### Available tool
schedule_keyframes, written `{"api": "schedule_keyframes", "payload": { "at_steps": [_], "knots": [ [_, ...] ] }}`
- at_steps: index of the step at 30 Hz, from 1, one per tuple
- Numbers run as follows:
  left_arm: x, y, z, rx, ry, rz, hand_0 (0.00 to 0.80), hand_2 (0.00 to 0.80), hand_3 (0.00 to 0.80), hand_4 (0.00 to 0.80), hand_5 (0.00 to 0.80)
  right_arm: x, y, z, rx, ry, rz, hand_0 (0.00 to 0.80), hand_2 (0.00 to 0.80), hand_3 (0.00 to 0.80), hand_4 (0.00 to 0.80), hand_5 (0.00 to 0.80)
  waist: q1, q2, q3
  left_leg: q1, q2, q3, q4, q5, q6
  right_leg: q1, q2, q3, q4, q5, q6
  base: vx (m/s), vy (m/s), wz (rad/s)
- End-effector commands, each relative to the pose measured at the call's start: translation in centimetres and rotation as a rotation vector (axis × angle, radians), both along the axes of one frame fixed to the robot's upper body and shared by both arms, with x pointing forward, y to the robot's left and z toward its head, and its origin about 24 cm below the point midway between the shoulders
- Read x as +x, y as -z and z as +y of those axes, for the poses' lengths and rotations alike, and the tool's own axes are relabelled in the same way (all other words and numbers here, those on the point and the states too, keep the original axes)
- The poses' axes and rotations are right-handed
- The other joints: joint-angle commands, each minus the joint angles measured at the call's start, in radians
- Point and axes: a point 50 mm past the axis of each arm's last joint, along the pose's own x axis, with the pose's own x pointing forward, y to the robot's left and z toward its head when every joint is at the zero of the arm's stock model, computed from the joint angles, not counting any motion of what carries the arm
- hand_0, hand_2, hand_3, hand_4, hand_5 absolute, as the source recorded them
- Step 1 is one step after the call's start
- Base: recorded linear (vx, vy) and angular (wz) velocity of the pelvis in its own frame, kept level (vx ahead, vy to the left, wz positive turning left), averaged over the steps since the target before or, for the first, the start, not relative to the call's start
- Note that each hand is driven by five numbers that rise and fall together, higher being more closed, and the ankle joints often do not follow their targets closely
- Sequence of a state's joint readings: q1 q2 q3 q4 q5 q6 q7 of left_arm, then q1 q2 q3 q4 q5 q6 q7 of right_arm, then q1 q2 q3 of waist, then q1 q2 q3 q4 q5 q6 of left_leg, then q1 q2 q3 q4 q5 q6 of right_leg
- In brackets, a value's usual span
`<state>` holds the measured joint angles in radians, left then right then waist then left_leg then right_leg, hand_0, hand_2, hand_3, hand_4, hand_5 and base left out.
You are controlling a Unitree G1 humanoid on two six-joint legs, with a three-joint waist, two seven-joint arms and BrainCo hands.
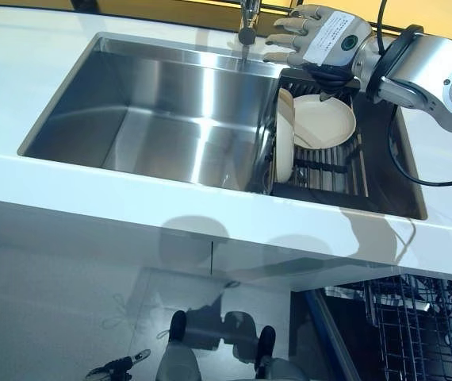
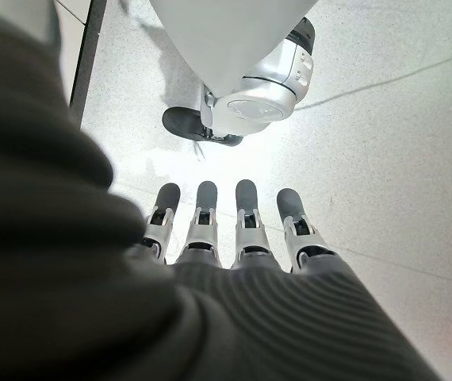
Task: Take plates into dishwasher
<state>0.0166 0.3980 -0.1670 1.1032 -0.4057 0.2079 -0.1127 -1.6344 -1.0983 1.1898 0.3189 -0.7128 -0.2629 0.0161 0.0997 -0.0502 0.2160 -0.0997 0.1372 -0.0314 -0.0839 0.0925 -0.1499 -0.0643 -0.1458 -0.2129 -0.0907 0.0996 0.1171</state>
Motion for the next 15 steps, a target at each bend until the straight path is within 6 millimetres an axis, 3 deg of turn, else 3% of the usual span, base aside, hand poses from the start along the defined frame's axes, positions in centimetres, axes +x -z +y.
{"api": "schedule_keyframes", "payload": {
  "at_steps": [1,15],
  "knots": [
    [0.64,-0.61,1.40,0.051,0.050,0.006,0.000,0.000,0.000,0.000,0.000,-1.12,-3.21,0.34,0.063,-0.024,-0.072,0.000,0.000,0.000,0.000,0.000,0.015,-0.039,-0.005,0.026,-0.008,0.011,-0.003,-0.019,0.021,0.025,-0.071,-0.003,0.003,0.000,0.079,0.000,0.000,0.00],
    [0.90,-0.73,1.49,0.051,0.041,-0.006,0.000,0.000,0.000,0.000,0.000,-1.28,-2.61,0.98,0.041,-0.034,-0.034,0.000,0.000,0.000,0.000,0.000,0.019,-0.038,-0.001,0.021,-0.010,0.009,-0.003,-0.018,0.021,0.022,-0.071,-0.004,0.003,-0.001,0.079,0.000,0.000,0.00]
  ]
}}
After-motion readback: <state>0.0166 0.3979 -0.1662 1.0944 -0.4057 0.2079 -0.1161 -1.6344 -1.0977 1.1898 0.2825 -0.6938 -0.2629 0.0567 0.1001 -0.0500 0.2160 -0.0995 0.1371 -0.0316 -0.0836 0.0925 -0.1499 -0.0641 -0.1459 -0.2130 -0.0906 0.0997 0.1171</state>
